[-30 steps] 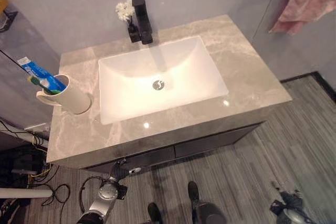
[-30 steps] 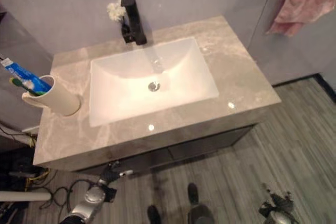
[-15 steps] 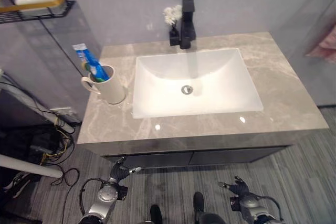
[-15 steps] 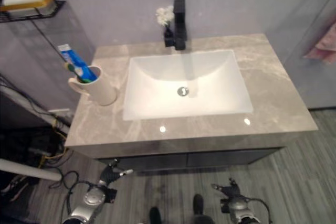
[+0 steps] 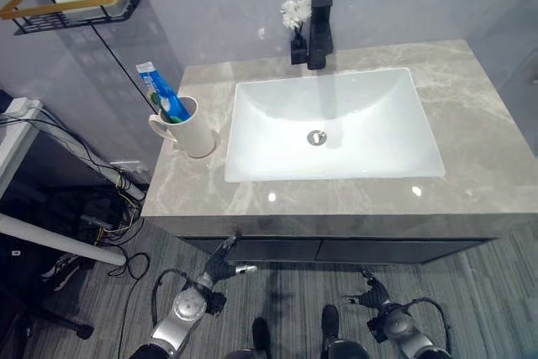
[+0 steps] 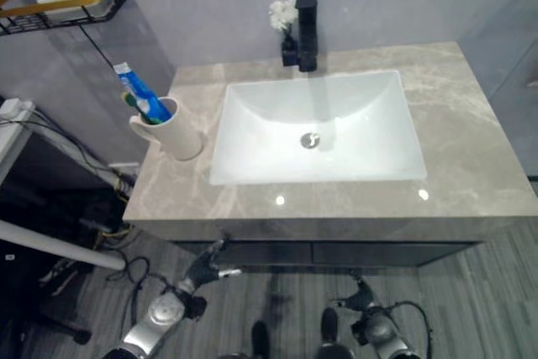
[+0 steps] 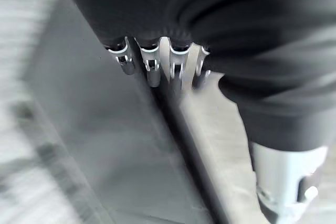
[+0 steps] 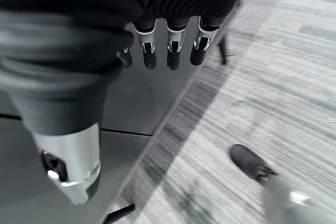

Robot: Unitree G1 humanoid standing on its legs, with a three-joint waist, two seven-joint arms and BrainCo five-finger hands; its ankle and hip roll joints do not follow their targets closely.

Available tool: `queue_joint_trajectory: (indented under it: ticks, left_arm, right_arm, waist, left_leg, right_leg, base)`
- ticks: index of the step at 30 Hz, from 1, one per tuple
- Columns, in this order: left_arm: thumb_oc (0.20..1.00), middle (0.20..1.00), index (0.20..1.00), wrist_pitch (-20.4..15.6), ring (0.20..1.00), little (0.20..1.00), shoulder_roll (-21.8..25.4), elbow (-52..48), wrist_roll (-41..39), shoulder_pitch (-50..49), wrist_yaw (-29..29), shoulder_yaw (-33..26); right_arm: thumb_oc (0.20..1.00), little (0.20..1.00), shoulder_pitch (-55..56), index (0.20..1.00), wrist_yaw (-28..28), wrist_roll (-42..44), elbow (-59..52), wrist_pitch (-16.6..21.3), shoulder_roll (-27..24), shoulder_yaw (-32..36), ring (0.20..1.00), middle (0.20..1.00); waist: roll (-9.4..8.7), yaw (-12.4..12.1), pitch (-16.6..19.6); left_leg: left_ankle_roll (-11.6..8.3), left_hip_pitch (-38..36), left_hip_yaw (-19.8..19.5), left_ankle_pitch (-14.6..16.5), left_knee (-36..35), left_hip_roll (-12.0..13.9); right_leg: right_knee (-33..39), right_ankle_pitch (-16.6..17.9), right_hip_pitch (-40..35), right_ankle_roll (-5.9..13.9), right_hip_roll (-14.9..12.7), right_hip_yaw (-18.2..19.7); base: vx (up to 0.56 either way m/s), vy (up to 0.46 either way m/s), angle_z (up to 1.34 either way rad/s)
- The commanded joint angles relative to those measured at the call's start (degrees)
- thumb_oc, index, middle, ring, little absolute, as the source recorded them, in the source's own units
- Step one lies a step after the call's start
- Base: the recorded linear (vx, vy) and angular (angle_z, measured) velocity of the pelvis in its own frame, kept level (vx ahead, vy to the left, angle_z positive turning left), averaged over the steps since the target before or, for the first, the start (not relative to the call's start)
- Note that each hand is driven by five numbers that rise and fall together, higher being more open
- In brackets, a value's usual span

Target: Put brush and paste in cup on sink, flatten towel.

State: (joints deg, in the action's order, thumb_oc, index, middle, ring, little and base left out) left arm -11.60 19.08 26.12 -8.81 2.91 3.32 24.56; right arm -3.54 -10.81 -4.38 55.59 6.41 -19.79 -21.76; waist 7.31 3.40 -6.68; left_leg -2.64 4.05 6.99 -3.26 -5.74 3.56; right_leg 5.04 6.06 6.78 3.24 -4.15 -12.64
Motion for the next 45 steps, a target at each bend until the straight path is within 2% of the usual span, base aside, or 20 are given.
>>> queue_joint_trajectory:
  ticks: [1,2,3,5,6,13,17,24,26,27,28,29,30,33,35,39,45]
  left_arm:
    - [0.784,0.784,0.784,-4.86,0.784,0.784,1.87,-1.32,-3.78,5.53,1.44,-3.78]
    - [0.780,0.780,0.780,-4.84,0.780,0.780,1.89,-1.36,-3.77,5.50,1.44,-3.79]
    - [0.589,0.589,0.589,-5.04,0.589,0.589,2.16,-2.19,-3.11,5.38,1.62,-3.89]
    - [0.278,0.278,0.278,-5.39,0.278,0.278,2.64,-4.38,-3.59,4.96,1.69,-4.68]
    - [0.200,0.200,0.200,-5.74,0.200,0.200,2.49,-4.96,-3.85,5.33,2.08,-4.94]
    - [0.200,0.200,0.200,-7.14,0.200,0.200,3.79,-13.01,-8.16,5.14,1.35,-7.33]
    - [0.200,0.200,0.200,-6.74,0.200,0.200,3.62,-14.16,-9.23,5.94,-0.54,-5.87]
    - [0.200,0.200,0.200,-5.26,0.200,0.200,4.31,-9.05,-2.09,7.95,0.45,-2.46]
    - [0.200,0.200,0.200,-4.99,0.200,0.200,6.32,-8.97,1.98,7.42,0.32,-2.04]
    - [0.363,0.363,0.363,-4.16,0.363,0.363,5.92,-5.47,5.31,8.49,1.88,-1.20]
    - [0.658,0.658,0.658,-3.99,0.658,0.658,6.89,-5.03,6.04,7.82,0.72,-0.89]
    - [0.787,0.787,0.787,-3.05,0.787,0.787,7.81,-2.15,10.09,6.86,1.53,-0.72]
    - [1.000,1.000,1.000,-3.01,1.000,1.000,8.24,-0.70,11.20,6.55,1.28,-0.58]
    - [1.000,1.000,1.000,-2.61,1.000,1.000,8.50,2.57,14.34,5.81,0.87,0.05]
    - [1.000,1.000,1.000,-2.05,1.000,1.000,8.43,7.70,19.18,6.03,2.93,-0.03]
    - [1.000,1.000,1.000,-1.45,1.000,1.000,6.90,12.60,22.28,6.44,5.32,0.72]
    - [1.000,1.000,1.000,-1.31,1.000,1.000,6.12,12.79,23.23,7.34,8.27,0.00]
  right_arm:
    - [1.000,1.000,-3.46,1.000,-0.14,-1.78,0.47,1.57,1.88,-1.67,1.000,1.000]
    - [1.000,1.000,-3.44,1.000,-0.14,-1.78,0.47,1.57,1.88,-1.67,1.000,1.000]
    - [1.000,1.000,-3.18,1.000,-0.22,-1.90,0.81,1.66,2.10,-1.68,1.000,1.000]
    - [1.000,1.000,-3.17,1.000,-0.05,-2.32,0.66,1.76,2.26,-2.23,1.000,1.000]
    - [1.000,1.000,-3.26,1.000,0.06,-2.94,0.23,1.85,2.27,-2.83,1.000,1.000]
    - [1.000,1.000,-4.60,1.000,0.27,-2.62,1.35,1.59,3.32,-3.59,1.000,1.000]
    - [1.000,1.000,-5.20,1.000,-0.37,-1.28,4.29,1.04,3.66,-1.65,1.000,1.000]
    - [1.000,1.000,-4.55,1.000,-0.72,0.41,9.28,0.01,3.77,1.44,1.000,1.000]
    - [1.000,1.000,-4.67,1.000,-0.56,0.56,9.43,-0.16,3.40,1.84,1.000,1.000]
    - [1.000,1.000,-4.53,1.000,-0.52,0.36,9.68,-0.04,3.56,1.50,1.000,1.000]
    - [1.000,1.000,-4.75,1.000,-0.43,0.44,9.90,-0.10,3.25,1.61,1.000,1.000]
    - [1.000,1.000,-4.62,1.000,-0.18,0.27,8.93,0.27,2.95,1.22,1.000,1.000]
    - [1.000,1.000,-4.90,1.000,-0.28,0.42,9.05,0.26,2.60,1.35,1.000,1.000]
    - [1.000,1.000,-5.40,1.000,-0.40,0.65,9.23,0.32,2.28,1.58,1.000,1.000]
    - [1.000,1.000,-6.12,1.000,-0.92,1.14,9.95,0.68,2.20,2.12,1.000,1.000]
    - [1.000,1.000,-6.46,1.000,-1.52,2.06,10.24,1.02,2.22,2.39,1.000,1.000]
    - [1.000,1.000,-5.75,1.000,-2.02,1.51,11.18,0.83,2.70,2.00,1.000,1.000]
  waist:
    - [-3.47,1.20,-0.72]
    - [-3.48,1.18,-0.72]
    - [-3.55,1.17,-0.60]
    - [-3.66,1.12,-0.38]
    - [-3.73,1.20,-0.30]
    - [-3.81,0.93,-0.12]
    - [-3.41,1.14,-0.42]
    - [-2.04,1.69,-0.32]
    - [-1.43,1.39,-0.24]
    - [-1.19,1.46,-0.15]
    - [-0.93,1.32,-0.04]
    - [-0.68,0.88,0.17]
    - [-0.57,0.71,0.24]
    - [-0.40,0.45,0.32]
    - [-0.42,0.04,0.56]
    - [-0.88,-0.07,0.92]
    - [-1.87,0.10,1.11]
  left_leg:
    - [-3.88,1.51,3.10,-1.39,0.74,1.71]
    - [-3.88,1.49,3.13,-1.38,0.74,1.71]
    - [-3.86,1.40,3.34,-1.31,0.74,1.77]
    - [-3.84,1.29,3.63,-1.19,0.74,1.84]
    - [-3.86,1.27,3.78,-1.15,0.74,1.91]
    - [-3.73,2.11,4.70,-1.04,0.74,2.05]
    - [-3.77,2.72,5.06,-1.16,0.74,2.06]
    - [-4.13,1.71,4.34,-1.15,0.74,2.15]
    - [-4.34,1.63,4.05,-1.22,0.74,2.14]
    - [-4.51,1.58,3.65,-1.34,0.74,2.16]
    - [-4.57,1.51,3.37,-1.41,0.74,2.19]
    - [-4.83,1.43,2.90,-1.73,0.74,2.36]
    - [-4.92,1.39,2.49,-1.85,0.74,2.35]
    - [-5.07,1.36,1.99,-2.06,0.74,2.37]
    - [-5.20,1.28,1.47,-2.25,0.74,2.40]
    - [-5.29,1.11,1.27,-2.33,0.74,2.60]
    - [-5.12,0.59,1.75,-2.08,0.74,2.92]
  right_leg:
    - [-1.73,-4.44,-3.86,3.79,-4.44,2.53]
    - [-1.72,-4.42,-3.87,3.79,-4.44,2.56]
    - [-1.40,-4.29,-3.91,3.81,-4.37,2.76]
    - [-0.89,-4.06,-3.91,3.91,-4.33,3.02]
    - [-0.61,-3.92,-3.86,3.96,-4.30,3.17]
    - [-0.04,-2.98,-2.09,4.46,-4.67,4.91]
    - [-0.04,-2.53,-1.18,4.63,-4.88,5.37]
    - [-0.04,-3.08,-3.12,4.23,-4.73,4.33]
    - [-0.24,-3.44,-3.63,4.15,-4.76,3.78]
    - [-0.39,-3.68,-3.96,3.98,-4.68,3.40]
    - [-0.52,-3.93,-4.31,3.91,-4.62,2.93]
    - [-0.97,-4.40,-4.76,3.66,-4.43,2.31]
    - [-1.20,-4.82,-5.13,3.49,-4.26,1.78]
    - [-1.64,-5.30,-5.49,3.25,-4.06,1.06]
    - [-1.79,-5.70,-5.97,3.05,-3.78,0.36]
    - [-1.43,-6.02,-6.65,2.93,-3.47,-0.23]
    - [-1.22,-6.02,-6.80,3.02,-3.32,0.02]
  base:
    - [0.00,-0.035,-0.03]
    - [0.00,-0.022,-0.05]
    - [0.00,-0.006,-0.04]
    - [0.00,0.000,0.00]
    - [-0.01,-0.012,-0.10]
    - [-0.02,0.006,-0.12]
    - [-0.03,0.012,-0.13]
    - [0.01,-0.012,0.04]
    - [0.01,-0.029,0.11]
    - [0.01,-0.042,0.23]
    - [0.01,-0.069,0.26]
    - [0.01,-0.075,0.33]
    - [0.00,-0.059,0.30]
    - [0.00,-0.041,0.21]
    - [0.01,-0.035,0.24]
    - [0.02,-0.028,0.10]
    - [0.02,-0.012,0.07]
